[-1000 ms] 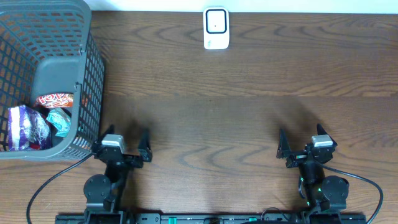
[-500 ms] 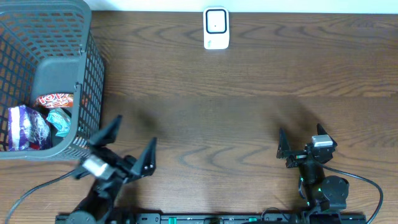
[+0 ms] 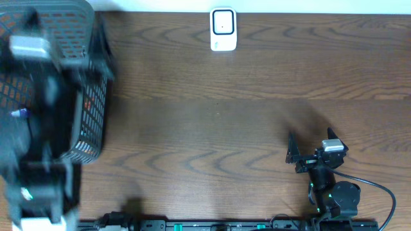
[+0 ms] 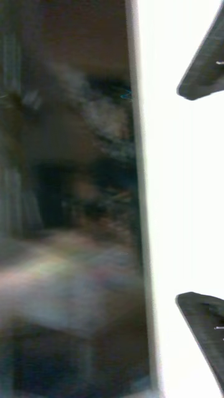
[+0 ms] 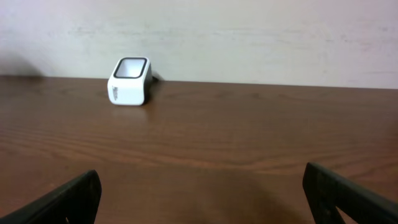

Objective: Scan the item barcode
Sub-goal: 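Reach the left gripper into the grey basket toward the purple pack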

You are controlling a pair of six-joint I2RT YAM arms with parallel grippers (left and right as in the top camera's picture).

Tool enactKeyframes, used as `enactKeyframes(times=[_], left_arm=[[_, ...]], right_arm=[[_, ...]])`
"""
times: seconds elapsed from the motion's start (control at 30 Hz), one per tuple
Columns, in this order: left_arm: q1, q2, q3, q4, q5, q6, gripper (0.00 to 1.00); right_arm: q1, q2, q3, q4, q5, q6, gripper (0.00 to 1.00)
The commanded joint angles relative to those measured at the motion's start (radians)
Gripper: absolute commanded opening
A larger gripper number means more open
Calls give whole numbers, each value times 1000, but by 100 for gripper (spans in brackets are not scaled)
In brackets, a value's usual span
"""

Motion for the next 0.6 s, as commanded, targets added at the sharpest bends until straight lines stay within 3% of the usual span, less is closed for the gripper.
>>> enactKeyframes(times=[0.0,0.1,0.2,0.57], left_arm=[[89,233,336,-280,-268,159,98],[181,414,568,-603,-308,219,97],[240,517,644,-824,-308,226,97],[446,672,578,-1073,-308,166,98]], right_arm=[[9,-5,-3,-2,5,-11,99],[9,-5,-3,-2,5,-11,99],[9,-5,-3,-2,5,-11,99],[9,-5,-3,-2,5,-11,99]])
